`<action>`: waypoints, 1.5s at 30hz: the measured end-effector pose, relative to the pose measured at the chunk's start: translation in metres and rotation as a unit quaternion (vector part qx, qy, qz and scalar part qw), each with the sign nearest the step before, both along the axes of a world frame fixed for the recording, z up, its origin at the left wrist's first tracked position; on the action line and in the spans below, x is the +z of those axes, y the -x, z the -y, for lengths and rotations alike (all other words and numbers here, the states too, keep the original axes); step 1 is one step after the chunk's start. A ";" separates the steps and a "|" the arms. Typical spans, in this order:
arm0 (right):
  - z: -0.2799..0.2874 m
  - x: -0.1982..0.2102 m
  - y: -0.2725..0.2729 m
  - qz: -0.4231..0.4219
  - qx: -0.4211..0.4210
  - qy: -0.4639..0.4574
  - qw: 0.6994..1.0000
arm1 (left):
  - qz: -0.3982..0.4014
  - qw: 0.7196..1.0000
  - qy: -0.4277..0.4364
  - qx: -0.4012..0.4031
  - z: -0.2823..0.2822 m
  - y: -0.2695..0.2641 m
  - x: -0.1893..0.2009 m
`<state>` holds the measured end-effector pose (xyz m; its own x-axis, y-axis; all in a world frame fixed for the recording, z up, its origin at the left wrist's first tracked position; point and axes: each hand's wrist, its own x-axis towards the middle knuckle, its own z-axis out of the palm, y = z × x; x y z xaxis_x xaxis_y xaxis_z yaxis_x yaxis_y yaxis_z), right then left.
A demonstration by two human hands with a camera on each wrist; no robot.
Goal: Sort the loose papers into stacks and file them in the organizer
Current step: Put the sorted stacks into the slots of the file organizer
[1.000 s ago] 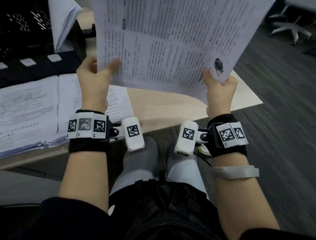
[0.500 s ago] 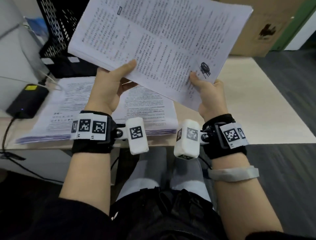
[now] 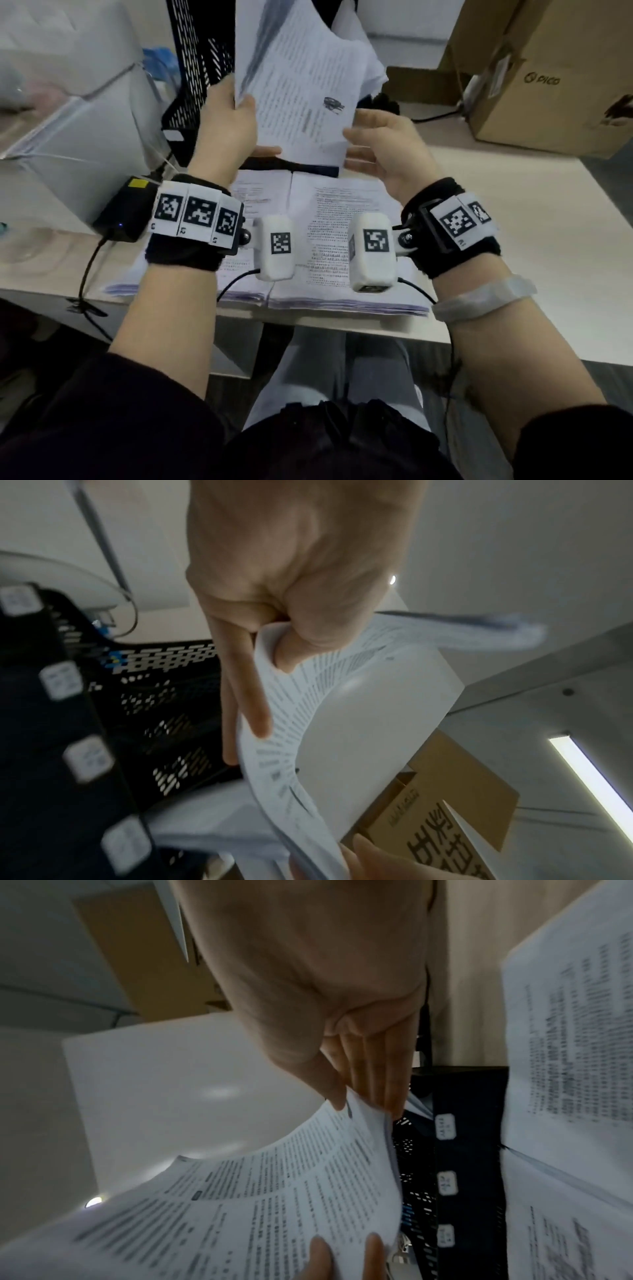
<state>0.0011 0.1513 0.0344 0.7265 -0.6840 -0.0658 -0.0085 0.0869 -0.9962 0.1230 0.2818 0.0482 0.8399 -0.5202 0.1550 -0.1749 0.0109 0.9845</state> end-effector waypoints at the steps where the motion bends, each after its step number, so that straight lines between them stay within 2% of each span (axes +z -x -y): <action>1: 0.002 0.003 -0.007 -0.011 0.008 0.011 1.000 | 0.014 1.000 -0.004 0.018 0.000 -0.009 0.003; 5: 0.010 0.009 -0.036 -0.068 0.036 0.041 0.996 | 0.069 0.993 -0.038 0.092 0.007 -0.043 0.011; 9: 0.021 0.003 -0.059 -0.132 0.049 0.073 0.987 | 0.157 0.970 -0.118 0.147 0.019 -0.071 0.009; 12: 0.029 -0.008 -0.070 -0.173 0.037 0.081 0.981 | 0.204 0.957 -0.136 0.154 0.028 -0.081 0.003; 18: 0.043 -0.030 -0.089 -0.222 0.027 0.093 0.970 | 0.196 0.960 -0.154 0.127 0.055 -0.098 -0.019; 28: 0.062 -0.049 -0.102 -0.205 -0.002 0.121 0.971 | 0.259 0.937 -0.221 0.077 0.095 -0.114 -0.035; 33: 0.069 -0.051 -0.102 -0.198 -0.013 0.124 0.972 | 0.231 0.913 -0.335 0.022 0.108 -0.121 -0.040; 36: 0.070 -0.052 -0.101 -0.192 -0.015 0.121 0.974 | 0.221 0.904 -0.365 0.009 0.110 -0.122 -0.044; 45: 0.059 -0.047 -0.094 -0.190 0.007 0.118 0.975 | 0.184 0.933 -0.310 -0.022 0.097 -0.112 -0.038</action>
<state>0.0950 0.0924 -0.0122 0.6892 -0.7034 -0.1739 -0.3808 -0.1475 -0.9128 0.2350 0.1853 0.0106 0.7643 -0.6390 0.0870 -0.5156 -0.5244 0.6776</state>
